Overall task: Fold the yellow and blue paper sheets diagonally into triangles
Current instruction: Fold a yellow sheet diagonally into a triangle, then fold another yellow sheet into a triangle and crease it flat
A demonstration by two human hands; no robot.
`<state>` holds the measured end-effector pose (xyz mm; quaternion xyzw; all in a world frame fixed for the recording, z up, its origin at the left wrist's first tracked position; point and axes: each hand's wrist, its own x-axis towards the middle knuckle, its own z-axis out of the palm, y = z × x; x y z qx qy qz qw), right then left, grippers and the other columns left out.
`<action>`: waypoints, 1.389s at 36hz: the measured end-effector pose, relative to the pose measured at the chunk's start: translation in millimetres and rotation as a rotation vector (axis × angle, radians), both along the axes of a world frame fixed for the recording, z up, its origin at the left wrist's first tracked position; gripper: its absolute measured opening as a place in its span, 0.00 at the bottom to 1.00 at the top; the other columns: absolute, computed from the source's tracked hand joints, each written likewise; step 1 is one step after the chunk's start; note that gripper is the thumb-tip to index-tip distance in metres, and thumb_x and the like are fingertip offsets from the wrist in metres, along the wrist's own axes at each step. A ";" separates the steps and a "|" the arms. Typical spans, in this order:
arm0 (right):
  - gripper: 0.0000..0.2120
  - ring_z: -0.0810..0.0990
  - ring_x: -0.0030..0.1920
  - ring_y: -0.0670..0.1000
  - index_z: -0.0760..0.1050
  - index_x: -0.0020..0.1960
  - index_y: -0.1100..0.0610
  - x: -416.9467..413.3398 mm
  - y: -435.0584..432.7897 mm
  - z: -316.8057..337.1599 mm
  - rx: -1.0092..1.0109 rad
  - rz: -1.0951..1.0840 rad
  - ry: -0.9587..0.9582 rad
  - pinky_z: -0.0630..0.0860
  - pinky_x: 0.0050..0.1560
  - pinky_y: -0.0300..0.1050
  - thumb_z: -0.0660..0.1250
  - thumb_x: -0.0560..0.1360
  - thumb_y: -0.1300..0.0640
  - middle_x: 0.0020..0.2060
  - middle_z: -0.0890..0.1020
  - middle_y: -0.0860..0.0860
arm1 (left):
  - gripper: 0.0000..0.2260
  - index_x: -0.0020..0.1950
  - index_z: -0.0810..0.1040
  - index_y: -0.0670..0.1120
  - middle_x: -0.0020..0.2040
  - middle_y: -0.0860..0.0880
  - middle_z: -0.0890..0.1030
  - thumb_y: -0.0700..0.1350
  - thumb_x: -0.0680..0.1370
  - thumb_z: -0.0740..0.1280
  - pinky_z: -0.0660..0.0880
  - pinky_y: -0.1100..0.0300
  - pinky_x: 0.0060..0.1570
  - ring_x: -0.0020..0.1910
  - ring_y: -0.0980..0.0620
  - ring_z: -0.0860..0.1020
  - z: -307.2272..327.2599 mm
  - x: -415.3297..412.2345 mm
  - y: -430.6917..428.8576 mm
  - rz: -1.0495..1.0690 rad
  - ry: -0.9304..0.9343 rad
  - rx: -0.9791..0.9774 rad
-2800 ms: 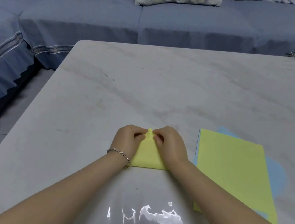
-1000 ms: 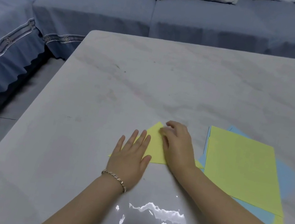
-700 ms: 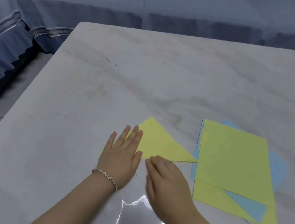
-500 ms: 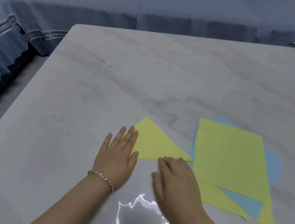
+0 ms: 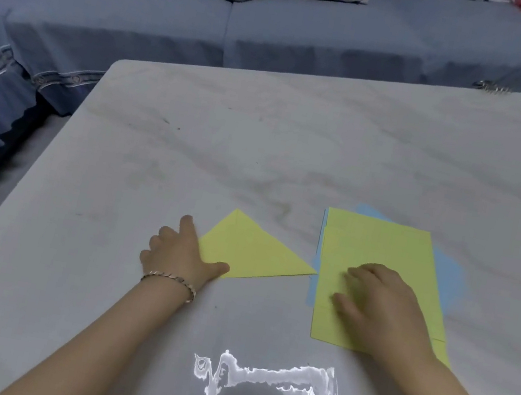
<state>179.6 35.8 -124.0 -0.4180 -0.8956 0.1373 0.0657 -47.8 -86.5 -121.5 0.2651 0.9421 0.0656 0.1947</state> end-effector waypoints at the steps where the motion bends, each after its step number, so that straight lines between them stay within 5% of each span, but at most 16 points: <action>1: 0.22 0.72 0.62 0.57 0.73 0.61 0.58 0.3 0.7 1.3 -0.029 0.021 -0.031 0.66 0.61 0.48 0.70 0.70 0.51 0.60 0.75 0.55 | 0.39 0.67 0.58 0.47 0.60 0.42 0.70 0.60 0.65 0.72 0.67 0.52 0.55 0.60 0.41 0.68 0.6 -2.7 1.2 0.018 -0.013 -0.023; 4: 0.29 0.61 0.70 0.50 0.64 0.69 0.53 3.3 2.1 -2.7 -0.089 0.083 -0.100 0.57 0.67 0.41 0.65 0.72 0.42 0.71 0.64 0.51 | 0.32 0.60 0.64 0.48 0.54 0.47 0.73 0.59 0.64 0.73 0.66 0.53 0.53 0.58 0.42 0.70 -3.3 -10.8 -0.1 0.046 -0.080 -0.007; 8: 0.33 0.57 0.73 0.50 0.61 0.71 0.53 5.0 1.4 -3.6 -0.071 0.146 -0.187 0.56 0.68 0.41 0.63 0.71 0.39 0.74 0.57 0.52 | 0.12 0.38 0.69 0.49 0.39 0.51 0.73 0.48 0.67 0.73 0.68 0.59 0.41 0.45 0.46 0.73 -8.2 -26.3 -11.0 0.056 -0.158 0.218; 11: 0.31 0.61 0.71 0.52 0.63 0.69 0.56 5.7 2.8 -6.8 -0.023 0.164 -0.226 0.60 0.67 0.44 0.63 0.72 0.40 0.72 0.61 0.54 | 0.14 0.31 0.67 0.48 0.32 0.52 0.70 0.41 0.70 0.71 0.62 0.59 0.34 0.38 0.47 0.70 -4.6 -41.7 -19.6 0.032 -0.092 0.287; 14: 0.26 0.81 0.53 0.60 0.78 0.53 0.63 5.6 5.1 -16.0 0.137 0.180 -0.189 0.79 0.45 0.51 0.76 0.62 0.47 0.53 0.81 0.62 | 0.10 0.34 0.69 0.45 0.35 0.47 0.73 0.40 0.71 0.69 0.64 0.59 0.39 0.41 0.43 0.73 2.9 -64.3 -26.3 0.068 0.026 0.284; 16: 0.22 0.84 0.40 0.59 0.80 0.45 0.64 4.4 5.9 -25.1 0.272 0.194 -0.124 0.79 0.30 0.48 0.79 0.59 0.49 0.40 0.84 0.61 | 0.09 0.49 0.75 0.42 0.50 0.40 0.76 0.42 0.71 0.70 0.70 0.53 0.48 0.52 0.38 0.73 7.7 -72.8 -27.7 0.095 0.119 0.230; 19: 0.16 0.84 0.37 0.57 0.80 0.45 0.64 2.5 7.0 -27.0 0.424 0.208 -0.008 0.77 0.26 0.43 0.59 0.73 0.54 0.35 0.84 0.57 | 0.22 0.64 0.70 0.43 0.63 0.37 0.67 0.43 0.72 0.69 0.65 0.48 0.60 0.62 0.37 0.65 11.5 -64.3 -22.2 0.057 0.227 0.238; 22: 0.10 0.84 0.37 0.58 0.80 0.44 0.64 3.1 8.3 -30.7 0.418 0.189 0.020 0.77 0.25 0.43 0.71 0.63 0.62 0.35 0.84 0.57 | 0.20 0.63 0.71 0.41 0.62 0.38 0.68 0.40 0.72 0.68 0.61 0.52 0.62 0.62 0.38 0.65 14.0 -39.7 -9.1 -0.099 0.209 0.398; 27: 0.06 0.84 0.39 0.58 0.78 0.29 0.60 2.5 -0.2 -29.6 0.233 0.179 0.118 0.80 0.31 0.46 0.65 0.63 0.61 0.36 0.85 0.57 | 0.11 0.55 0.76 0.43 0.43 0.49 0.77 0.38 0.73 0.64 0.72 0.60 0.47 0.43 0.49 0.76 19.8 23.0 10.2 -0.092 -0.274 0.591; 32: 0.10 0.83 0.44 0.53 0.77 0.41 0.58 -6.4 -18.3 -15.6 0.228 0.219 0.434 0.75 0.45 0.44 0.58 0.72 0.57 0.42 0.85 0.54 | 0.06 0.49 0.71 0.44 0.42 0.43 0.77 0.45 0.76 0.64 0.78 0.55 0.38 0.35 0.45 0.78 33.0 57.0 25.9 0.267 -0.967 0.595; 36: 0.14 0.72 0.43 0.46 0.74 0.51 0.59 -18.5 -33.7 2.6 0.211 0.510 0.580 0.67 0.52 0.37 0.50 0.77 0.59 0.45 0.76 0.46 | 0.14 0.46 0.74 0.46 0.44 0.43 0.81 0.56 0.73 0.66 0.80 0.52 0.42 0.38 0.46 0.82 31.9 40.2 30.9 0.406 -1.249 0.535; 38: 0.14 0.70 0.42 0.45 0.75 0.52 0.61 -20.4 -38.4 7.6 0.165 0.651 0.553 0.64 0.55 0.31 0.56 0.70 0.63 0.45 0.71 0.44 | 0.15 0.50 0.76 0.45 0.40 0.46 0.82 0.54 0.71 0.69 0.80 0.58 0.33 0.32 0.51 0.82 31.9 27.7 31.5 0.456 -1.203 0.558; 40: 0.14 0.73 0.44 0.46 0.72 0.52 0.58 -19.2 -39.9 6.5 0.126 0.736 0.523 0.63 0.58 0.29 0.57 0.67 0.63 0.46 0.76 0.45 | 0.14 0.53 0.74 0.45 0.39 0.47 0.80 0.46 0.71 0.71 0.78 0.62 0.28 0.29 0.53 0.80 31.0 14.3 29.3 0.474 -1.036 0.594; 43: 0.10 0.77 0.36 0.50 0.70 0.47 0.53 -15.5 -38.3 1.5 0.055 0.725 0.465 0.74 0.43 0.38 0.57 0.67 0.61 0.35 0.83 0.51 | 0.23 0.61 0.71 0.43 0.47 0.43 0.81 0.35 0.69 0.72 0.76 0.66 0.26 0.27 0.56 0.80 27.1 -7.4 22.6 0.383 -0.908 0.575; 46: 0.04 0.72 0.27 0.49 0.66 0.42 0.51 -15.2 -38.1 -3.4 0.039 0.651 0.398 0.71 0.27 0.41 0.56 0.68 0.58 0.24 0.76 0.50 | 0.24 0.62 0.71 0.44 0.44 0.43 0.83 0.31 0.68 0.71 0.74 0.65 0.26 0.27 0.52 0.77 26.5 -14.8 21.2 0.210 -0.908 0.400; 50: 0.02 0.67 0.32 0.47 0.65 0.43 0.46 -14.8 -38.3 -15.3 -0.138 0.514 0.439 0.64 0.31 0.40 0.54 0.72 0.52 0.26 0.73 0.48 | 0.23 0.60 0.74 0.47 0.48 0.48 0.81 0.36 0.67 0.73 0.75 0.65 0.31 0.31 0.53 0.76 26.4 -6.8 35.2 -0.058 -0.804 0.228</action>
